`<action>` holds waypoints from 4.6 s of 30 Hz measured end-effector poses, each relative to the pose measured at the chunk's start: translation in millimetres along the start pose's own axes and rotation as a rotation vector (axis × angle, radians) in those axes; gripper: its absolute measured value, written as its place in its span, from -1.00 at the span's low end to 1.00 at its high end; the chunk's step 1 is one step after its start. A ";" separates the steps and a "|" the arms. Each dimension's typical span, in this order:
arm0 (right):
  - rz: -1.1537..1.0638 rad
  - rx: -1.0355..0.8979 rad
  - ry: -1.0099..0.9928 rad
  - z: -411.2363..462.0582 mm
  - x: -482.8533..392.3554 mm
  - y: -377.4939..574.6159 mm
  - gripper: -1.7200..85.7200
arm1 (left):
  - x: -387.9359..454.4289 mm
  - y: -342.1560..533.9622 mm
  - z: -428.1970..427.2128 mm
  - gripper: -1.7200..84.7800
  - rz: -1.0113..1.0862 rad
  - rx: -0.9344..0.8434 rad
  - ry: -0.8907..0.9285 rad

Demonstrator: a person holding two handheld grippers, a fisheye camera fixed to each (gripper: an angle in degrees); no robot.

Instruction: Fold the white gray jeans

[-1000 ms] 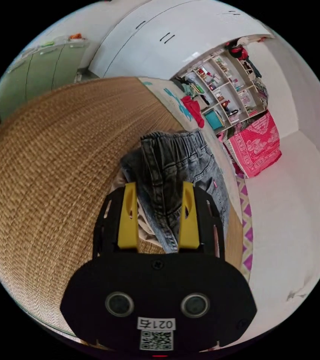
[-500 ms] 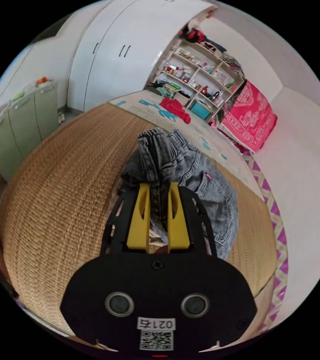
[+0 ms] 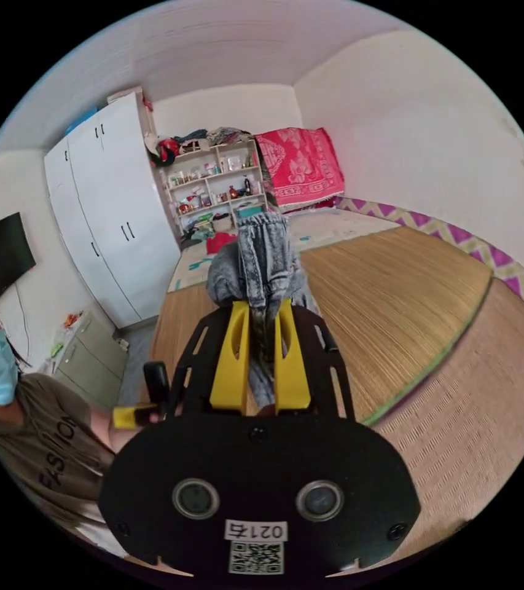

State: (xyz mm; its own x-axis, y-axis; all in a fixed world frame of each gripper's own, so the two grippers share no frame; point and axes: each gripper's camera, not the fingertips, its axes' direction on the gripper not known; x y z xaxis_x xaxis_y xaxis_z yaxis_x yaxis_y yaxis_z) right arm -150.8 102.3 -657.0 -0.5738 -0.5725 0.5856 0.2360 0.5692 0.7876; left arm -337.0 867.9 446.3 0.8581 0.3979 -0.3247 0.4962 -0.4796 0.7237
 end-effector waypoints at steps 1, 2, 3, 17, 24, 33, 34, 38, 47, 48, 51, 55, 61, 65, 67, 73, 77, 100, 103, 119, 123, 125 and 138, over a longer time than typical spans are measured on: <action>-0.003 -0.021 0.043 -21.3 -15.8 22.1 -0.81 | -4.3 7.3 -0.7 -0.98 -0.020 0.031 -0.038; -0.005 -0.067 0.094 -34.0 -35.2 47.1 -0.81 | -6.2 10.4 0.5 -0.98 -0.027 0.033 -0.065; -0.011 -0.095 0.124 -36.8 -45.9 60.8 -0.81 | -9.9 13.8 8.0 -0.98 -0.044 -0.005 -0.134; -0.217 -0.382 0.428 132.8 -246.8 357.4 -0.76 | 134.1 34.9 -21.1 -0.98 -0.161 -0.301 -0.594; -0.183 -0.382 0.264 149.4 -220.9 389.3 -0.69 | 138.4 92.1 -63.4 -0.98 -0.296 -0.349 -0.729; 0.150 -0.166 0.032 153.6 -127.8 457.8 -0.79 | 87.6 145.3 -29.6 -0.98 -0.381 -0.429 -0.821; 0.265 -0.067 -0.048 132.2 -98.2 473.1 -0.79 | 80.4 149.6 -20.5 -0.98 -0.386 -0.455 -0.864; 0.434 0.021 -0.245 104.9 -25.3 522.6 -0.79 | 53.8 159.3 12.9 -0.98 -0.391 -0.487 -0.938; 0.753 0.086 -0.641 222.4 38.0 641.1 -0.81 | -36.8 191.0 47.8 -0.98 -0.584 -0.489 -1.092; 0.780 0.109 -0.672 229.2 43.6 650.7 -0.82 | -41.9 195.9 38.2 -0.98 -0.618 -0.476 -1.097; 0.872 0.218 -0.716 237.8 68.4 689.1 -0.85 | -59.6 205.6 22.2 -0.98 -0.699 -0.458 -1.076; 0.915 0.481 -0.624 164.9 108.7 736.4 -0.91 | -93.5 197.6 40.1 -0.98 -0.685 -0.492 -1.047; 0.960 0.780 -0.247 5.6 143.1 847.2 -0.93 | -185.3 168.9 85.5 -0.98 -0.605 -0.705 -1.114; 1.203 0.689 -0.001 -4.3 156.4 953.0 -0.94 | -227.4 167.3 77.2 -0.98 -0.628 -0.710 -1.072; 1.298 0.621 0.042 12.3 155.1 991.8 -0.94 | -232.8 169.3 66.9 -0.98 -0.666 -0.675 -0.983; 1.255 0.676 0.019 42.6 119.2 1023.3 -0.94 | -183.9 157.7 14.6 -0.98 -0.627 -0.627 -0.985; 1.257 0.677 0.004 55.9 112.6 1021.8 -0.94 | -203.6 163.1 2.6 -0.98 -0.801 -0.670 -1.031; 1.091 0.718 0.363 -13.4 -6.0 955.8 -0.88 | -181.7 98.2 145.5 -0.98 -0.519 -0.883 -0.874; 0.699 0.547 0.360 22.4 -22.8 838.4 -0.95 | -106.1 93.0 176.6 -0.98 -0.342 -0.943 -0.876; 0.881 -0.189 0.277 222.1 96.1 612.0 -0.81 | 162.5 33.2 80.1 -0.98 -0.018 -0.751 -1.302; 0.920 -0.156 0.245 204.3 99.5 588.8 -0.86 | 195.1 9.9 9.9 -0.98 -0.133 -0.631 -1.252; 0.851 -0.064 0.199 177.3 84.1 539.4 -0.87 | 208.7 1.5 -16.2 -0.98 -0.164 -0.584 -1.231; 0.241 -0.312 -0.057 440.0 -102.0 179.2 -0.82 | 289.2 -26.5 -50.8 -0.98 -0.160 -0.478 -1.144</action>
State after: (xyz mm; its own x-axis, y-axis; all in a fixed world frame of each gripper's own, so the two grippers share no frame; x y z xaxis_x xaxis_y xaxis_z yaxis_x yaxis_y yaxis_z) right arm -395.0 522.3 -659.9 -0.5131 -0.4059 0.7563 0.5912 0.4716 0.6542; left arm -108.7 1035.4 364.1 0.5340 -0.5969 -0.5988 0.7135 -0.0618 0.6980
